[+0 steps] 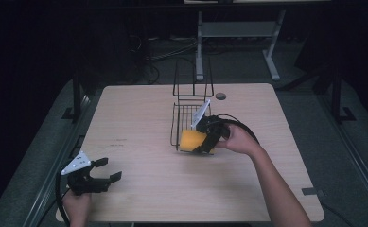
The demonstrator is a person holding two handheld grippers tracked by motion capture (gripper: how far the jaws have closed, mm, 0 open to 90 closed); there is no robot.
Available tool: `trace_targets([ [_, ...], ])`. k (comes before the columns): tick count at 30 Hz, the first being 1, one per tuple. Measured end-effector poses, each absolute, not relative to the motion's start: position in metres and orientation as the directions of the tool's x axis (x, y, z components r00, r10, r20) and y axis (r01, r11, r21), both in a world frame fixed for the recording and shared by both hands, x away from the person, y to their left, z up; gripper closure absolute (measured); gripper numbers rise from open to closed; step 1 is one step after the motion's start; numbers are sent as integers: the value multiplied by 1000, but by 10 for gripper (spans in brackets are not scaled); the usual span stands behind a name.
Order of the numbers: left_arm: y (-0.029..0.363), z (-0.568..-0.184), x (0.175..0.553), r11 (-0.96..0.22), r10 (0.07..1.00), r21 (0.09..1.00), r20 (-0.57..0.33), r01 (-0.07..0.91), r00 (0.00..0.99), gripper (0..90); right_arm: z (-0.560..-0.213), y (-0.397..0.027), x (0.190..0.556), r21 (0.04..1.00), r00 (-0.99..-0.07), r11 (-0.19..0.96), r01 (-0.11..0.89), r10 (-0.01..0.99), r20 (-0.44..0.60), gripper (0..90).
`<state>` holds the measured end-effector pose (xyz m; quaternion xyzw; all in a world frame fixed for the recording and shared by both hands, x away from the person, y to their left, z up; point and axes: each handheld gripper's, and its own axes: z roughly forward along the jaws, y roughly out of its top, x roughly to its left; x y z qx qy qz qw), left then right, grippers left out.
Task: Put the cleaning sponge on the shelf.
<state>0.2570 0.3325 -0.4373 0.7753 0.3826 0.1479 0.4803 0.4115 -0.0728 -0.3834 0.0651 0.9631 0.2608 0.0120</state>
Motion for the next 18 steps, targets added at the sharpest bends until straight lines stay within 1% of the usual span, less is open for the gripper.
trace_targets([
  [2, 333, -437, 257, -246, 735, 857, -139, 452, 664, 141, -383, -70, 417, 529, -992, 841, 116, 126, 17, 219],
  [4, 333, -438, 257, -247, 735, 857, -139, 452, 664, 141, -384, -67, 420, 514, -993, 851, 103, 118, 3, 219],
  [6, 332, -438, 257, -245, 734, 858, -140, 452, 664, 141, -385, -65, 425, 502, -992, 857, 119, 122, 27, 219],
  [13, 333, -438, 258, -245, 734, 857, -141, 453, 665, 141, -392, -60, 437, 520, -990, 843, 137, 136, 41, 219],
  [18, 333, -438, 258, -243, 733, 858, -143, 453, 665, 141, -398, -59, 444, 511, -988, 847, 149, 146, 46, 219],
])
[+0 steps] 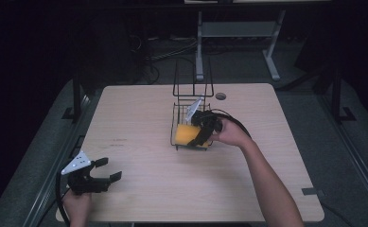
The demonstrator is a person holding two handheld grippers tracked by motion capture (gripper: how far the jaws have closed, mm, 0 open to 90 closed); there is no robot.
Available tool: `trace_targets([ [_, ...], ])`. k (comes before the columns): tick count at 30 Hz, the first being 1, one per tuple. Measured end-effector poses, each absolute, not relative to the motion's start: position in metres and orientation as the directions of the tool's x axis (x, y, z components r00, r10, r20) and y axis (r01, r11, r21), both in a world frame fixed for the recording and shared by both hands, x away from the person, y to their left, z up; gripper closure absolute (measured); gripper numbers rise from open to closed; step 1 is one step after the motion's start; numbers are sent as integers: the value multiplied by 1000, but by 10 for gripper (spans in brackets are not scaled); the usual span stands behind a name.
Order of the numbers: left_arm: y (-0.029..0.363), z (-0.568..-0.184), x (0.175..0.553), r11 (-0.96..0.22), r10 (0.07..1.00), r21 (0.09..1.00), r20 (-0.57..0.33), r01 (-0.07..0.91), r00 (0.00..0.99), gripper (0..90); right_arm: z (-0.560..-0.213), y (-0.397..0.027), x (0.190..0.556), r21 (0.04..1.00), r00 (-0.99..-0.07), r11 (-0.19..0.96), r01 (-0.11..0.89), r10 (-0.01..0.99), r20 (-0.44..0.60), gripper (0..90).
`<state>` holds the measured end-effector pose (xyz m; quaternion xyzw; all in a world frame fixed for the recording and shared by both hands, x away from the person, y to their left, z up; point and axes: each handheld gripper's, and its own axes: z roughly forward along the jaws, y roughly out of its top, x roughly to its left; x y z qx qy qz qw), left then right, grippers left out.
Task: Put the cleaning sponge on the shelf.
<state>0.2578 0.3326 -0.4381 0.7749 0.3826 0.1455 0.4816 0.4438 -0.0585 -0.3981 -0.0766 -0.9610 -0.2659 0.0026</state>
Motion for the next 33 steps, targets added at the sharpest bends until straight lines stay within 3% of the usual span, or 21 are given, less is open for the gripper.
trace_targets([
  [5, 332, -438, 258, -246, 732, 857, -143, 454, 667, 141, -403, -54, 454, 474, -987, 866, 160, 147, 64, 219],
  [16, 332, -439, 258, -245, 730, 856, -147, 455, 668, 141, -410, -55, 471, 491, -980, 848, 199, 184, 79, 218],
  [25, 334, -439, 257, -241, 733, 857, -147, 455, 665, 141, -415, -48, 478, 478, -984, 861, 173, 177, 38, 217],
  [33, 332, -439, 258, -242, 732, 857, -146, 455, 665, 140, -420, -44, 476, 486, -981, 854, 186, 185, 50, 164],
])
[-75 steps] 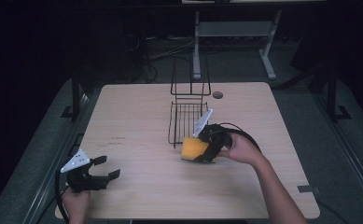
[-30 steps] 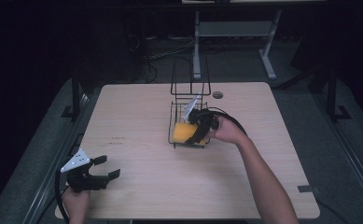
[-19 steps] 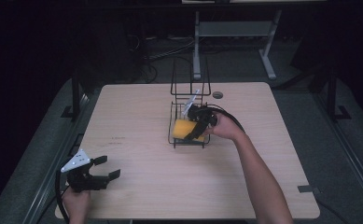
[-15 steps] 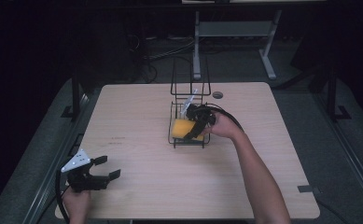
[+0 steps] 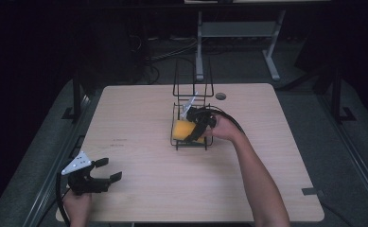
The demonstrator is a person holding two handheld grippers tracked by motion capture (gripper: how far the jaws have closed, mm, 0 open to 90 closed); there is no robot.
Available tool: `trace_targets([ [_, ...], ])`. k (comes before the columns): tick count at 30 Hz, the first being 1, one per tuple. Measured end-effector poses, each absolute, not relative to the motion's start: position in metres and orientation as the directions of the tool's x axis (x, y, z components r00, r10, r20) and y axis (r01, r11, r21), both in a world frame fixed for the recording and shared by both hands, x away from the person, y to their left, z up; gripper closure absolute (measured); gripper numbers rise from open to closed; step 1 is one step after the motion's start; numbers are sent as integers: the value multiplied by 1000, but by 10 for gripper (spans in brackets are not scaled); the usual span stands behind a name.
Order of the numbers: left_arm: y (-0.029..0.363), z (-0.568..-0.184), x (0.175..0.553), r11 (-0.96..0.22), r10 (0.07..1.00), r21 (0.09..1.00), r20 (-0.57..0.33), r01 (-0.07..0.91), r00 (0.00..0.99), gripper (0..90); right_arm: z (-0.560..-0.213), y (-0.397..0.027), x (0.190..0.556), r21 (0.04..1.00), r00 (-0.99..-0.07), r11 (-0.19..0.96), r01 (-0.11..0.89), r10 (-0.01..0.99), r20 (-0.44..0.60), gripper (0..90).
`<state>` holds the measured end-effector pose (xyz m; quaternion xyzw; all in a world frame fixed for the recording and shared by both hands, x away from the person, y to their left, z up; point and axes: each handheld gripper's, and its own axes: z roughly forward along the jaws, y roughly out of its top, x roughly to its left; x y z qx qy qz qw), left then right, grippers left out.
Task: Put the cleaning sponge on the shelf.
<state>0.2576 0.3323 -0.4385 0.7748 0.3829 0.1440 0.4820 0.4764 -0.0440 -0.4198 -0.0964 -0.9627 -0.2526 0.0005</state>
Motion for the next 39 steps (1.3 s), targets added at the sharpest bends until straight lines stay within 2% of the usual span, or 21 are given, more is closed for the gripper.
trace_targets([
  [26, 331, -439, 258, -254, 729, 853, -142, 457, 670, 141, -405, -67, 453, 632, -975, 757, 166, 220, -8, 140],
  [39, 329, -439, 259, -256, 731, 851, -139, 457, 669, 141, -399, -72, 448, 626, -972, 764, 159, 232, -36, 140],
])
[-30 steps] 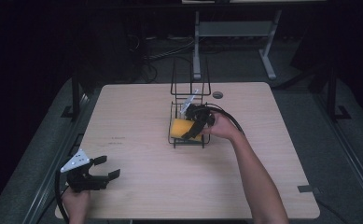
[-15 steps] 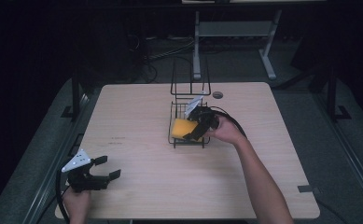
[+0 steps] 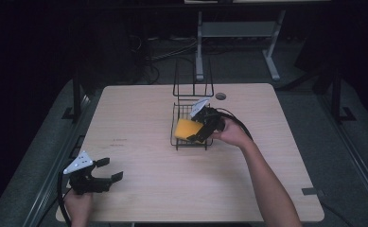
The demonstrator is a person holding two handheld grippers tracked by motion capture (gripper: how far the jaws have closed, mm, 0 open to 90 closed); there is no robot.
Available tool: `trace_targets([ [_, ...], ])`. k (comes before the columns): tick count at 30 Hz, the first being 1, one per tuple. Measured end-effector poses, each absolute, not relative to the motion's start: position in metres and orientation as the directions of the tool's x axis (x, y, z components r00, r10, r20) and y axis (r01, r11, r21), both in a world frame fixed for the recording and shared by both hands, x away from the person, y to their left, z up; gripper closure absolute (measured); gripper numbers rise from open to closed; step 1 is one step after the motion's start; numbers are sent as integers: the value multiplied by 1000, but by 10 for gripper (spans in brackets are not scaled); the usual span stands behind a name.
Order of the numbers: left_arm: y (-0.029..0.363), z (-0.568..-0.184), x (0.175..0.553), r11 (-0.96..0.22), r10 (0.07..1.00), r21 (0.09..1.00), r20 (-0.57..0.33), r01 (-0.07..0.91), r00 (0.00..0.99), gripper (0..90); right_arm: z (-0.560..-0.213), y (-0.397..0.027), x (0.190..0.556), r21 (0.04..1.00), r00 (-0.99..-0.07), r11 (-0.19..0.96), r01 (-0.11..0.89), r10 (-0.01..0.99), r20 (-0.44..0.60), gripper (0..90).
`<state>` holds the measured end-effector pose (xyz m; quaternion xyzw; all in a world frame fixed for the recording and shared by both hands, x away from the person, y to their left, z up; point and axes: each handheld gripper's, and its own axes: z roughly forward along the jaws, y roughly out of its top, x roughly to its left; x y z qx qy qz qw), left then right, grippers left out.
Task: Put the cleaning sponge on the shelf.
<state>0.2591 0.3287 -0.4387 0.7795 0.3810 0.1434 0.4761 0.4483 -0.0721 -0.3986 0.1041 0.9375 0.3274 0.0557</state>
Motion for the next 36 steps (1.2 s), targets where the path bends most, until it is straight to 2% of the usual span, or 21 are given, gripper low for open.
trace_targets([
  [2, 330, -438, 259, -252, 732, 855, -138, 454, 667, 140, -399, -72, 451, 615, -968, 768, 181, 250, -26, 140],
  [16, 329, -439, 260, -252, 732, 851, -144, 460, 666, 141, -405, -78, 445, 607, -970, 776, 168, 239, -36, 144],
  [22, 328, -439, 260, -253, 730, 851, -145, 461, 668, 141, -401, -84, 442, 632, -970, 757, 165, 240, -34, 145],
  [36, 327, -440, 260, -263, 726, 850, -138, 457, 673, 141, -401, -107, 402, 664, -970, 735, 140, 237, -57, 145],
])
